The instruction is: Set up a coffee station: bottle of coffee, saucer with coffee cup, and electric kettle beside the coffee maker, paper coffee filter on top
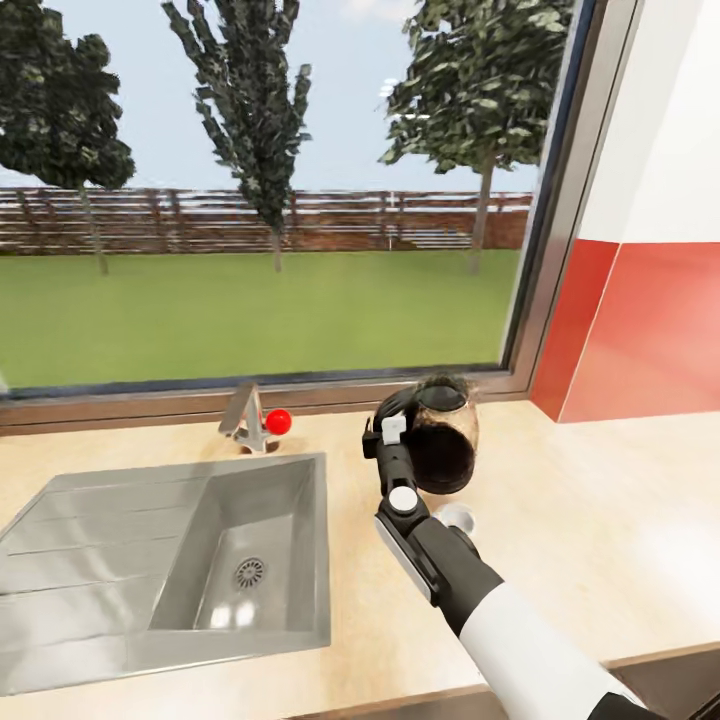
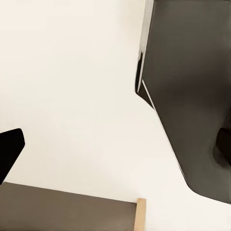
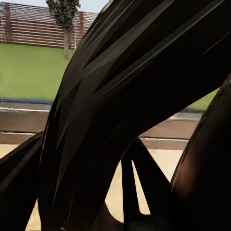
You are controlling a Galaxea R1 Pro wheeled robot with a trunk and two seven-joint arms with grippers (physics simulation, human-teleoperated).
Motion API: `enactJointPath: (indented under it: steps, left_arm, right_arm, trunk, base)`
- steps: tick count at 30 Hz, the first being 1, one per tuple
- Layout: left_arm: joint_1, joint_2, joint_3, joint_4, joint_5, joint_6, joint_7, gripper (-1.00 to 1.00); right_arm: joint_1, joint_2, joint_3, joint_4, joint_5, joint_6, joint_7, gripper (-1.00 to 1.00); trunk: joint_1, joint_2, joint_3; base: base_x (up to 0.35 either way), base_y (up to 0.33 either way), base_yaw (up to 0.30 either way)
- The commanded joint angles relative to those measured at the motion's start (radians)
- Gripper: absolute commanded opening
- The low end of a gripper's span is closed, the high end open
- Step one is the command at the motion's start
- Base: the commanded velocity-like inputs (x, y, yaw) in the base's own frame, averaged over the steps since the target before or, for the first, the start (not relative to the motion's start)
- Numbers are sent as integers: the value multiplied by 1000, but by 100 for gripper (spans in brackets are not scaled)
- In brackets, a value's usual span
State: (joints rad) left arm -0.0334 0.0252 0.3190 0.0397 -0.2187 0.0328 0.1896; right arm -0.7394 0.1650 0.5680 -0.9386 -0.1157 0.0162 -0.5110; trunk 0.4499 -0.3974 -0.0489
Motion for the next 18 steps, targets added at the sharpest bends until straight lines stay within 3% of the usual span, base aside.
enactJointPath:
  steps: [1,11,18]
  left_arm:
    - [-2,0,7,2,-11,1,4,100]
    - [-2,-2,9,2,-10,1,4,100]
    - [-2,-2,11,2,-10,1,4,100]
  right_arm:
    - [-1,-1,4,-2,-7,1,-7,-100]
    - [-1,0,4,-1,-7,-1,-7,-100]
    - [-1,1,4,-1,-7,-1,-7,-100]
  trunk:
    - [0,-3,-2]
    - [0,-3,-2]
    - [0,-3,-2]
  base:
    - [-262,234,267]
    - [-227,243,271]
    - [-219,249,54]
